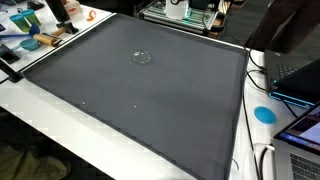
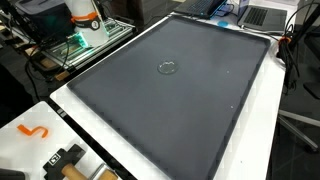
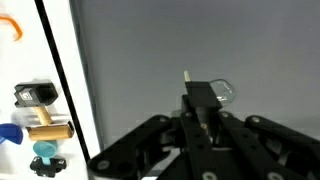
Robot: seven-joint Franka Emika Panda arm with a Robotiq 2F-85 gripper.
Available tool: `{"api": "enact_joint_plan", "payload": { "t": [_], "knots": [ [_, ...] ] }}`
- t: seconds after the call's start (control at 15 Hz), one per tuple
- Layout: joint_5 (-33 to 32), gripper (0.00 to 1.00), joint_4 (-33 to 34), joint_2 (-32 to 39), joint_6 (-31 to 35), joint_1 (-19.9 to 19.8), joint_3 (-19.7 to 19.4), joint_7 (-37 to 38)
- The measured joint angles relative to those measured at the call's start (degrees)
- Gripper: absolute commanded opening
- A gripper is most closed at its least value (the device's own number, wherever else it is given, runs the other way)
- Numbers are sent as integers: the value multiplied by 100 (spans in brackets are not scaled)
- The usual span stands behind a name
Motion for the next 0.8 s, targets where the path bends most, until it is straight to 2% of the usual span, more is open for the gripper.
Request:
{"api": "enact_joint_plan", "payload": {
  "t": [0.4,0.8],
  "knots": [
    [28,3,200,178,-23,787,646,20],
    [28,3,527,896,153,1486,1215,27]
  ]
}}
